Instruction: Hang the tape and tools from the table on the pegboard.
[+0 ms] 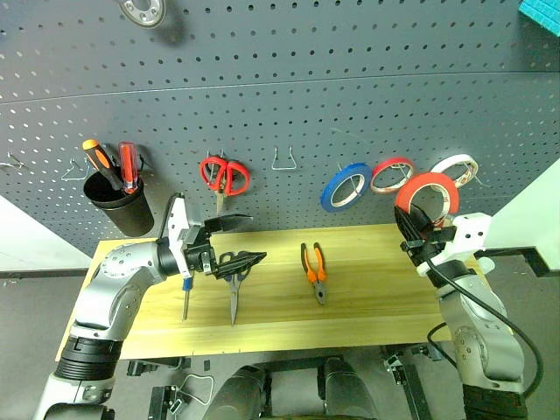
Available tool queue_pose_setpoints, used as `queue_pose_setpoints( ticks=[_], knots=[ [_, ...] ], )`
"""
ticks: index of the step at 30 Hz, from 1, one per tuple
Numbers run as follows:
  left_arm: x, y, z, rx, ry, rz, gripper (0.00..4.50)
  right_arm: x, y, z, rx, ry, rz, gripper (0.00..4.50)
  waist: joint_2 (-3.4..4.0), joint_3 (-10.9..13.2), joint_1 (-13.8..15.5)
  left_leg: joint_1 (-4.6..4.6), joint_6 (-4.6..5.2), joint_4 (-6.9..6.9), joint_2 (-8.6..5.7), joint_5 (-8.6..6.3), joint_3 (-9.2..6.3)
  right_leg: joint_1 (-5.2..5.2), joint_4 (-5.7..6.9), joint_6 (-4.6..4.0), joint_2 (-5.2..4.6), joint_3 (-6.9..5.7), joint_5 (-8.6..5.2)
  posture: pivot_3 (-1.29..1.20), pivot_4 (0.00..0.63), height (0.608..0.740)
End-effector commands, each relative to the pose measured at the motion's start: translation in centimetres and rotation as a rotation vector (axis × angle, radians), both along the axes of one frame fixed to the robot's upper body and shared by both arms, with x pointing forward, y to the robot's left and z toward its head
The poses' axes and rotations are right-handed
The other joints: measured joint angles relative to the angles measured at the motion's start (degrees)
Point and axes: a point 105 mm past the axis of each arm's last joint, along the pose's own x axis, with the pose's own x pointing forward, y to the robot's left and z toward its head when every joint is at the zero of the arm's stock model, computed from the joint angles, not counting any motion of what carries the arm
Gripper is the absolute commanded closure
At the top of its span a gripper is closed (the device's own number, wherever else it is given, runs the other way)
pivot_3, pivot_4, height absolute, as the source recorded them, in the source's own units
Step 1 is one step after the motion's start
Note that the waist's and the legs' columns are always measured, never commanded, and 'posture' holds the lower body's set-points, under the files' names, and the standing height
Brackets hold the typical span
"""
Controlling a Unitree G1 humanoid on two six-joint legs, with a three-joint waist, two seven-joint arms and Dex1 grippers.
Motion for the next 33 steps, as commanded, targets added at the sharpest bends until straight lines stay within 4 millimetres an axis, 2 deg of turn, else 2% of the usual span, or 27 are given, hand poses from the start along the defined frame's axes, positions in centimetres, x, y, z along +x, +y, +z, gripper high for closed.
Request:
queue_pose_setpoints(
  ticks=[1, 15, 20, 21, 23, 31, 33],
  knots=[
    [-0.3, 0.3, 1.5, -0.011, -0.060, 0.007, 0.00, 0.6, 0.4, 0.9, -0.009, -0.052, 0.018, 3.81, -0.01, 0.0, 0.0, 0.00, 0.00, 0.00, 0.00, 0.00, 0.02, -0.01, 0.01, 0.00, 0.01, 0.01, 0.00, 0.04, 0.102, 0.739],
    [-0.3, 0.4, 1.8, -0.018, -0.073, 0.024, 0.00, 4.1, 1.3, -0.8, 0.006, -0.020, 0.043, 3.81, -0.39, -0.6, 0.0, 0.03, -0.01, 0.03, 0.05, 0.00, 0.10, -0.04, 0.07, -0.04, 0.08, 0.08, 0.04, 0.06, 0.089, 0.739],
    [-0.2, 0.4, 1.8, -0.013, -0.075, 0.034, 0.00, 4.7, 0.4, -1.9, -0.019, 0.026, -0.015, 3.81, -0.45, -1.0, 0.1, 0.04, -0.03, 0.07, 0.12, 0.02, 0.10, -0.04, 0.08, -0.09, 0.18, 0.10, 0.10, 0.07, 0.089, 0.739],
    [-0.2, 0.4, 1.8, -0.014, -0.074, 0.035, 0.00, 4.7, 0.3, -2.0, -0.020, 0.030, -0.020, 3.25, -0.47, -1.0, 0.1, 0.04, -0.03, 0.06, 0.14, 0.02, 0.10, -0.04, 0.08, -0.09, 0.19, 0.10, 0.10, 0.07, 0.089, 0.739],
    [-0.2, 0.4, 1.8, -0.013, -0.073, 0.036, 0.00, 4.6, 0.2, -2.3, -0.027, 0.040, -0.021, 2.82, -0.53, -1.1, 0.2, 0.04, -0.04, 0.07, 0.14, 0.02, 0.10, -0.03, 0.08, -0.11, 0.20, 0.10, 0.11, 0.06, 0.090, 0.739],
    [-0.1, 0.3, 1.8, -0.013, -0.069, 0.032, 0.00, 4.2, -0.8, -2.9, -0.060, 0.065, -0.084, 0.12, -0.52, -1.1, 0.0, 0.05, -0.04, 0.09, 0.20, 0.02, 0.17, -0.05, 0.08, -0.13, 0.27, 0.18, 0.16, 0.06, 0.092, 0.739],
    [-0.1, 0.4, 1.7, -0.007, -0.067, 0.035, 0.00, 3.7, -0.9, -3.3, -0.075, 0.095, -0.083, 0.05, -0.52, -1.1, 0.1, 0.05, -0.05, 0.09, 0.21, 0.02, 0.17, -0.05, 0.08, -0.14, 0.28, 0.18, 0.16, 0.06, 0.093, 0.739]
  ],
)
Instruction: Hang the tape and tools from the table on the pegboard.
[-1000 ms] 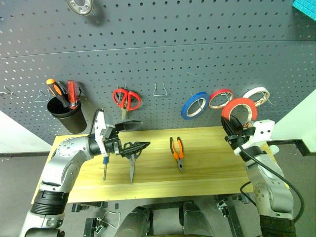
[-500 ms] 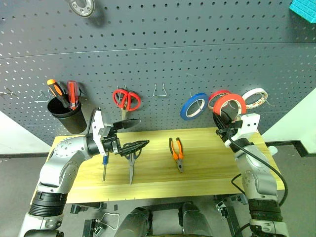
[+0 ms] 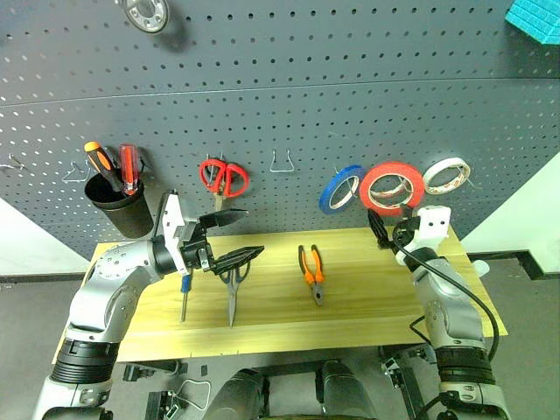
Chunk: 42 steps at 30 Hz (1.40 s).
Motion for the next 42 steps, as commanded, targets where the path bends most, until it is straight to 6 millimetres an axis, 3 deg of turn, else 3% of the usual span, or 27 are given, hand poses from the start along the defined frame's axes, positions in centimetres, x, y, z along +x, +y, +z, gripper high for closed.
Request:
queue_pose_setpoints(
  ticks=[1, 7, 14, 27, 42],
  knots=[
    [-0.2, 0.1, 0.9, 0.003, -0.038, -0.008, 0.00, -0.9, -0.4, 0.5, -0.042, 0.007, -0.012, 0.05, 0.00, 0.0, 0.1, 0.00, 0.00, 0.00, 0.00, 0.00, 0.00, 0.00, 0.00, 0.00, 0.00, 0.00, 0.00, 0.06, 0.093, 0.739],
    [-0.3, 1.1, -0.3, 0.048, -0.007, 0.028, 0.00, -3.5, -0.2, -1.2, -0.075, 0.116, -0.003, 0.05, 0.00, 0.0, 0.0, -0.01, 0.00, -0.01, 0.00, 0.00, 0.01, -0.01, -0.01, 0.01, -0.01, 0.02, 0.00, 0.06, 0.107, 0.739],
    [-0.8, 2.5, -3.5, 0.115, 0.074, 0.100, 0.00, -5.9, 2.5, -4.0, -0.090, 0.276, 0.043, 0.05, 0.03, 0.0, 0.1, 0.03, 0.07, -0.04, 0.06, -0.04, 0.06, 0.00, -0.01, -0.02, 0.04, 0.07, 0.04, 0.05, 0.131, 0.739],
    [-2.9, 3.8, -5.3, 0.140, 0.139, 0.187, 0.00, -4.7, 8.4, -4.1, -0.113, 0.348, 0.107, 0.05, 0.05, 0.9, 0.2, 0.03, 0.28, -0.15, 0.15, -0.16, 0.02, -0.01, -0.08, -0.07, 0.04, 0.06, 0.09, 0.08, 0.191, 0.739],
    [-6.5, 4.4, -6.8, 0.132, 0.223, 0.289, 0.00, -3.5, 12.6, -3.8, -0.137, 0.356, 0.154, 0.05, -0.06, 4.4, 0.1, -0.10, 0.29, -0.27, 0.21, -0.17, 0.02, -0.13, -0.21, -0.10, 0.01, 0.04, 0.09, 0.09, 0.265, 0.739]
  ],
)
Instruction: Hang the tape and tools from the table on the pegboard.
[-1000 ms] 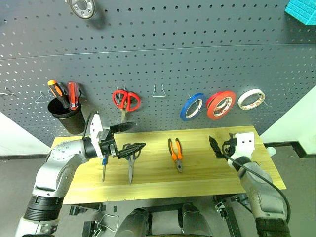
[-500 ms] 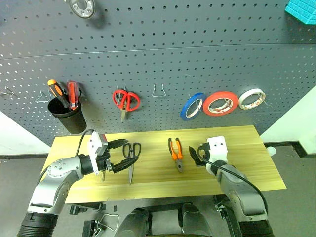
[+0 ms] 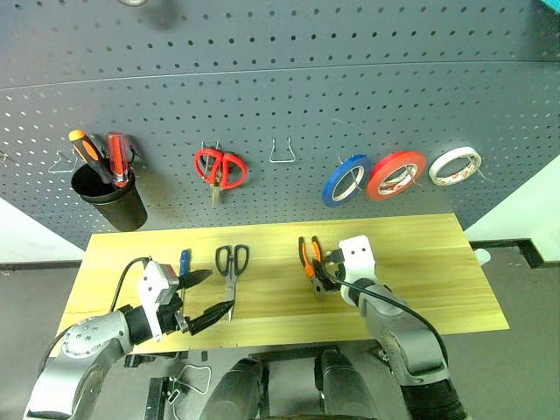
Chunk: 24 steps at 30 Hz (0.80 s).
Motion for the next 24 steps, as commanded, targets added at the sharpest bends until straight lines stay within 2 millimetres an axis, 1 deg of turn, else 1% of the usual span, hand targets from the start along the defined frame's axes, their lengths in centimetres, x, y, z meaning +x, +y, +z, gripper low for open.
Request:
queue_pose_setpoints(
  ticks=[1, 6, 11, 15, 19, 24],
  knots=[
    [-0.3, -0.2, 1.2, -0.007, -0.044, 0.007, 0.00, 0.6, 1.2, 1.1, 0.002, -0.038, 0.013, 0.05, 0.03, 0.4, 0.1, 0.00, 0.00, -0.02, 0.00, 0.00, -0.01, 0.00, -0.02, 0.00, 0.00, -0.01, 0.00, 0.09, 0.267, 0.739],
    [-0.5, -0.3, 1.6, -0.017, -0.056, 0.027, 0.00, 0.6, 1.9, 0.9, 0.002, -0.030, 0.023, 0.05, -0.05, 1.2, 0.1, -0.08, 0.00, -0.05, 0.00, 0.00, -0.04, 0.01, -0.18, 0.00, -0.03, -0.05, 0.00, 0.10, 0.276, 0.739],
    [-0.2, 0.5, 2.1, -0.021, -0.082, 0.078, 0.00, 0.5, 2.1, 0.4, -0.002, -0.015, 0.028, 0.05, -0.04, 1.5, 0.0, -0.11, -0.05, -0.23, 0.05, 0.01, -0.04, -0.02, -0.41, 0.00, 0.00, -0.06, 0.00, 0.10, 0.286, 0.739],
    [-0.5, 0.9, 2.1, -0.012, -0.081, 0.098, 0.00, 0.6, 2.2, 0.1, -0.006, -0.003, 0.027, 0.05, -0.07, 2.0, 0.0, -0.14, -0.05, -0.26, 0.06, 0.01, -0.03, -0.01, -0.52, 0.00, -0.01, -0.07, 0.01, 0.11, 0.291, 0.739],
    [-0.7, 0.9, 2.1, -0.010, -0.080, 0.104, 0.00, 0.8, 2.4, -0.1, -0.009, 0.006, 0.025, 0.05, -0.10, 2.6, 0.1, -0.16, -0.05, -0.28, 0.06, 0.01, -0.04, -0.01, -0.57, 0.00, -0.01, -0.08, 0.01, 0.11, 0.297, 0.739],
    [-0.8, 0.9, 2.0, -0.012, -0.076, 0.110, 0.00, 1.2, 3.1, -0.3, -0.004, 0.013, 0.028, 0.05, -0.10, 2.9, 0.0, -0.19, -0.06, -0.34, 0.07, 0.01, -0.05, -0.03, -0.65, 0.01, -0.01, -0.10, 0.01, 0.11, 0.299, 0.739]
  ],
)
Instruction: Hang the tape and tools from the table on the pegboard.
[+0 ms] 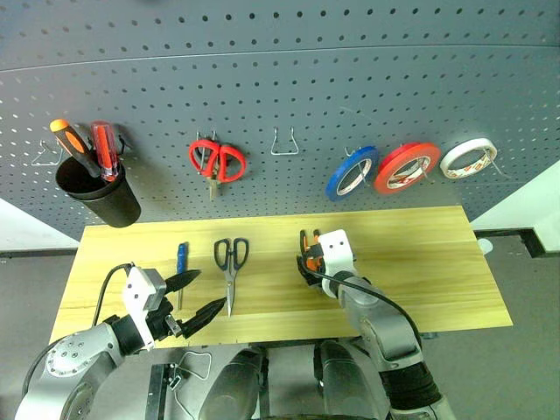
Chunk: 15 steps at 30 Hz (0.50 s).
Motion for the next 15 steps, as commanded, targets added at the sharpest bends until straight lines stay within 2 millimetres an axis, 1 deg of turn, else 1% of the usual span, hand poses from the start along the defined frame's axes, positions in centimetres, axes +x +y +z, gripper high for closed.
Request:
queue_pose_setpoints(
  ticks=[1, 6, 15],
  knots=[
    [-0.21, -0.19, 0.93, -0.010, -0.037, -0.001, 0.00, 0.53, 1.06, 0.80, 0.013, -0.031, 0.012, 0.05, 0.00, 0.0, 0.0, -0.01, -0.02, -0.02, 0.00, 0.01, 0.00, -0.01, -0.02, 0.00, 0.00, 0.00, 0.00, 0.11, 0.300, 0.739],
    [-0.27, -0.23, 0.89, -0.014, -0.034, 0.001, 0.00, 1.12, 1.50, 0.97, 0.015, -0.038, 0.016, 0.05, 0.00, 0.1, 0.0, -0.05, -0.12, -0.04, 0.01, 0.04, 0.00, -0.04, -0.08, 0.00, 0.00, -0.01, 0.00, 0.11, 0.301, 0.739],
    [-0.45, -0.26, 0.81, -0.015, -0.028, 0.002, 0.00, 1.51, 1.21, 0.58, -0.001, -0.035, -0.011, 0.05, -0.09, 0.8, 0.0, -0.14, -0.14, -0.07, 0.02, 0.05, 0.00, -0.13, -0.11, 0.00, 0.00, -0.01, 0.00, 0.12, 0.308, 0.739]
  ],
)
